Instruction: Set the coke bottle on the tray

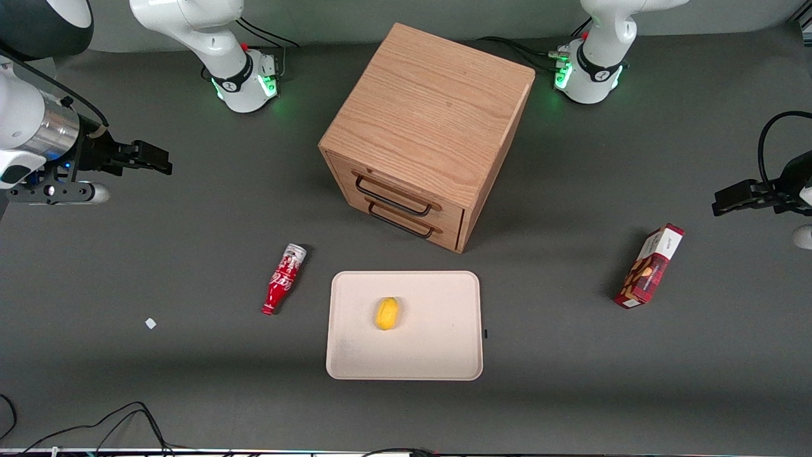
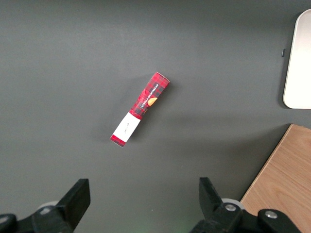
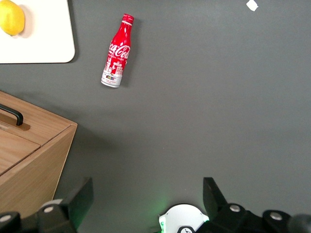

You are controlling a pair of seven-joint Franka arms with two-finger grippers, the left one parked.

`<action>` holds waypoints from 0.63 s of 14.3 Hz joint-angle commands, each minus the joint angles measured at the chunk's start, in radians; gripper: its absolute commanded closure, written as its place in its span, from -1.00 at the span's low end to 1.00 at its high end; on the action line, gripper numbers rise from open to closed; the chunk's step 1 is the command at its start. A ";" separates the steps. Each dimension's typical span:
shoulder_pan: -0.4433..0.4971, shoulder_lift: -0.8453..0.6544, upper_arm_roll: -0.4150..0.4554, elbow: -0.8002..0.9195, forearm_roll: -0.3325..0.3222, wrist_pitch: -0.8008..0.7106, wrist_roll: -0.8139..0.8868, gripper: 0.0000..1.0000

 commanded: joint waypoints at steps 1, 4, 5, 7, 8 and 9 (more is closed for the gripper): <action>-0.015 -0.011 0.009 -0.017 0.006 0.018 0.007 -1.00; -0.015 0.001 0.007 -0.003 0.017 0.017 0.007 -1.00; -0.015 0.007 0.007 -0.003 0.020 0.017 0.009 -1.00; -0.015 0.015 0.006 0.005 0.020 0.017 0.007 -1.00; -0.015 0.024 0.006 0.023 0.020 0.017 0.007 -1.00; -0.018 0.026 0.006 0.031 0.020 0.017 0.006 -1.00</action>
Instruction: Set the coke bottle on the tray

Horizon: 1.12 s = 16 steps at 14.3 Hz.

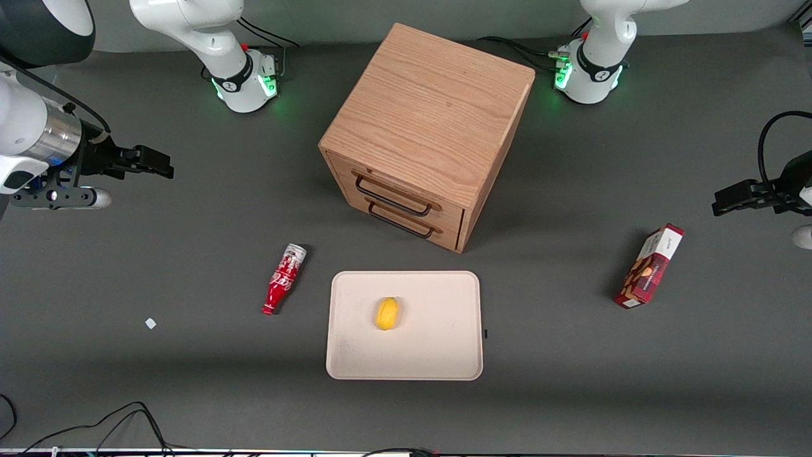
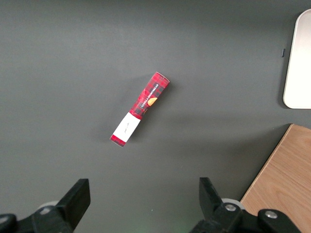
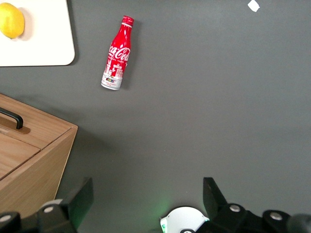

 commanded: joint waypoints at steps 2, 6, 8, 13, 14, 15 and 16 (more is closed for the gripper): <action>-0.024 0.021 0.007 0.034 0.014 0.000 -0.008 -1.00; -0.038 0.052 0.020 0.060 0.005 0.007 -0.062 -1.00; -0.043 0.078 0.020 0.060 0.009 0.026 -0.053 -1.00; -0.030 0.164 0.067 0.068 0.017 0.094 0.200 -1.00; -0.030 0.182 0.075 0.059 0.032 0.134 0.210 -1.00; -0.030 0.199 0.081 0.050 0.052 0.152 0.211 -1.00; -0.030 0.209 0.081 0.039 0.054 0.174 0.222 -1.00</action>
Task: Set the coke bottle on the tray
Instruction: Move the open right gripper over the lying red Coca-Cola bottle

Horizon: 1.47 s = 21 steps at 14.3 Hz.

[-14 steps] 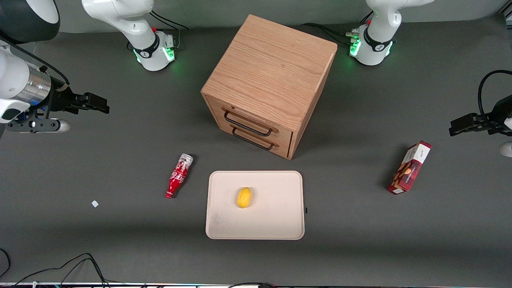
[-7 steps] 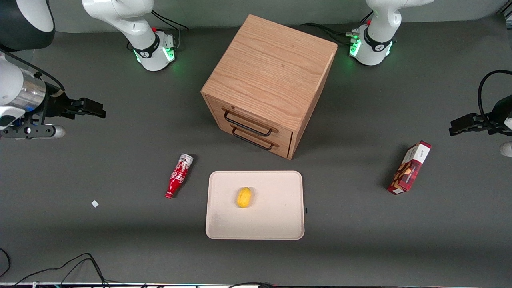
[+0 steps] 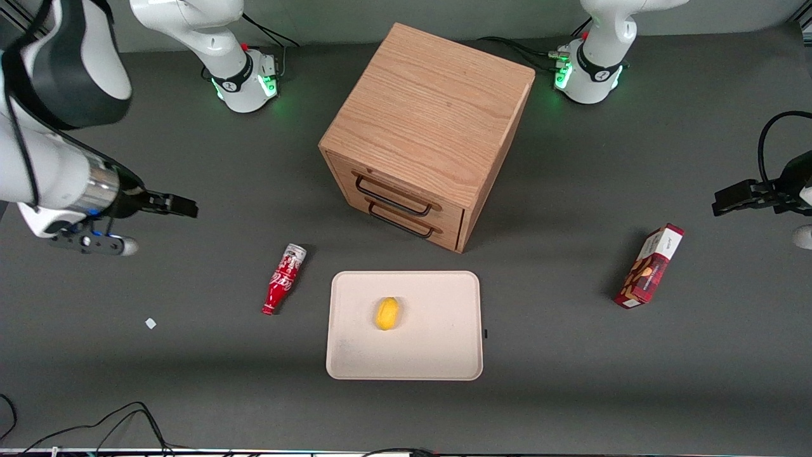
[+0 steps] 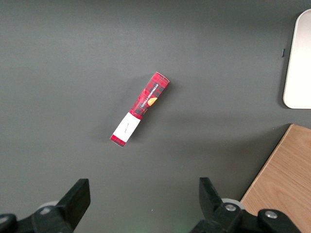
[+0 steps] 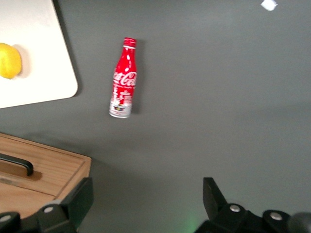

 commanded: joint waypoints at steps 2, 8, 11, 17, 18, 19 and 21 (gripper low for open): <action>0.002 0.046 0.019 -0.031 0.028 0.115 0.095 -1.00; 0.005 0.169 0.081 -0.124 0.017 0.401 0.301 -0.99; 0.016 0.140 0.085 -0.276 0.013 0.572 0.327 -0.99; 0.040 0.193 0.088 -0.387 -0.092 0.779 0.424 -0.99; 0.042 0.213 0.088 -0.387 -0.119 0.801 0.451 -0.99; 0.043 0.233 0.088 -0.387 -0.151 0.827 0.483 -0.99; 0.045 0.267 0.093 -0.385 -0.178 0.861 0.519 -0.99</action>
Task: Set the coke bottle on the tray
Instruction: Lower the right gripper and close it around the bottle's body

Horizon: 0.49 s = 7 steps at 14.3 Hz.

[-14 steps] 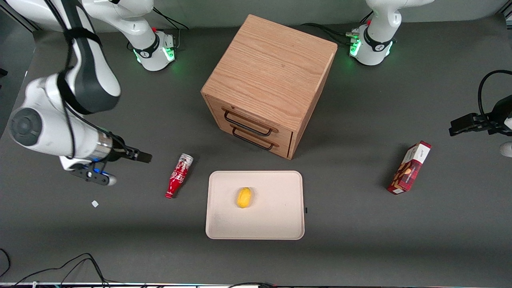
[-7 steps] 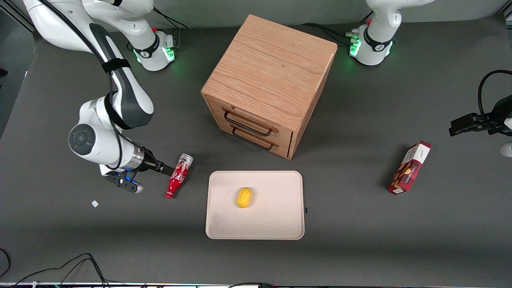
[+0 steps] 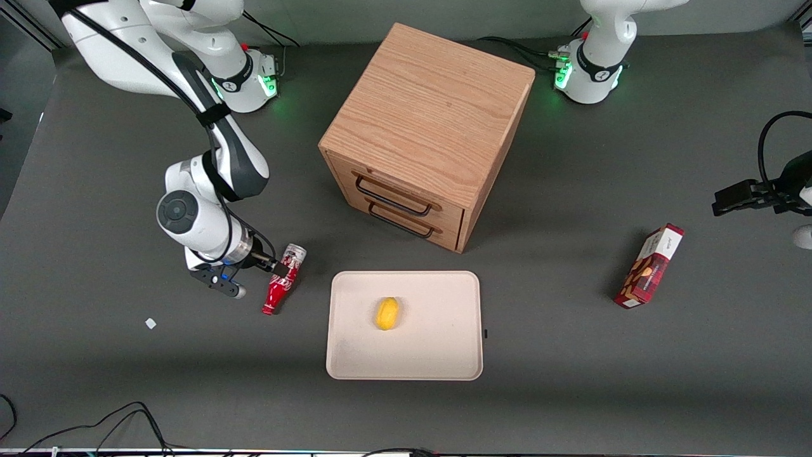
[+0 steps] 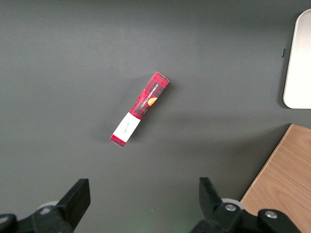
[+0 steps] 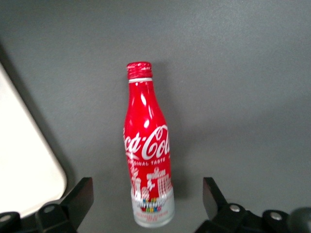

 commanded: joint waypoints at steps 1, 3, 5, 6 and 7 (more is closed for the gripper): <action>0.006 0.049 0.004 0.006 -0.044 0.064 0.084 -0.99; 0.042 0.076 0.001 0.009 -0.054 0.092 0.122 -0.99; 0.046 0.108 0.001 0.027 -0.064 0.106 0.141 -0.99; 0.046 0.121 0.000 0.032 -0.079 0.107 0.142 -0.99; 0.046 0.136 0.000 0.039 -0.096 0.107 0.141 -0.99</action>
